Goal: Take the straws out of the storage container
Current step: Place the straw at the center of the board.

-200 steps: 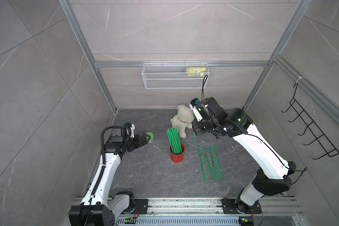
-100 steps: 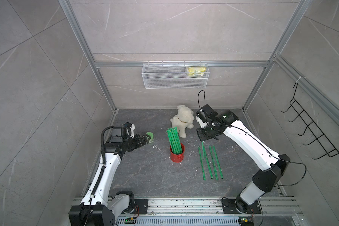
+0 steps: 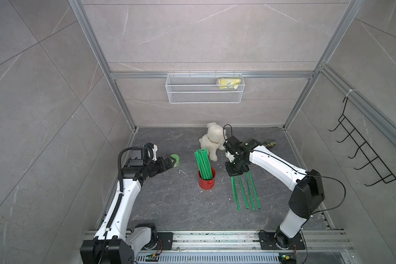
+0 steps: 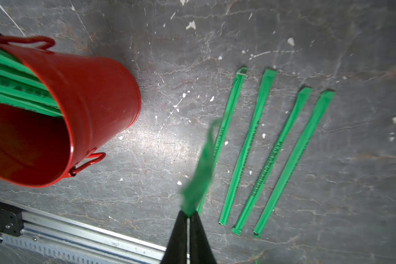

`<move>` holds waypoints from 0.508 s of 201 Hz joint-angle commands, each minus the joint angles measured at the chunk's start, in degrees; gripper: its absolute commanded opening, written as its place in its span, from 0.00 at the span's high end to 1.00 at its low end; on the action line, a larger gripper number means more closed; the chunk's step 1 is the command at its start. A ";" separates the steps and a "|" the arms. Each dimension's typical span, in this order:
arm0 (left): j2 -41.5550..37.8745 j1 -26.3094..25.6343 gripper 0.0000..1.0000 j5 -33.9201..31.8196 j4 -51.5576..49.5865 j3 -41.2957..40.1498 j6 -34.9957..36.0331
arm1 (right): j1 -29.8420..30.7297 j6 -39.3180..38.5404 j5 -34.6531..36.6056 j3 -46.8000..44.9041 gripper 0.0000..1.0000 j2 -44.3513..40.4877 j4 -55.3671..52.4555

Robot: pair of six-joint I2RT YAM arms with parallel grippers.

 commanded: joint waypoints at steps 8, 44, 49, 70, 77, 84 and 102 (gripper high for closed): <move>-0.14 -0.06 0.00 1.41 -0.59 2.62 1.44 | -0.13 1.92 -3.43 -1.85 0.92 2.48 3.28; -0.19 -0.03 0.00 1.34 -0.53 2.56 1.40 | -0.16 2.23 -4.13 -3.33 0.92 4.76 4.97; -0.16 -0.05 0.00 1.36 -0.53 2.52 1.42 | -0.26 2.23 -4.26 -3.55 0.92 5.05 5.09; -0.23 -0.06 0.00 1.32 -0.57 2.57 1.41 | -0.47 2.31 -4.50 -4.69 0.92 5.91 6.07; -0.25 -0.06 0.00 1.29 -0.55 2.63 1.41 | -0.51 2.40 -4.56 -5.09 0.92 6.09 6.33; -0.28 -0.06 0.00 1.31 -0.56 2.63 1.40 | -0.66 2.36 -4.56 -5.48 0.92 6.34 6.51; -0.23 -0.06 0.00 1.39 -0.53 2.60 1.40 | -0.98 2.27 -4.62 -6.09 0.92 6.83 7.00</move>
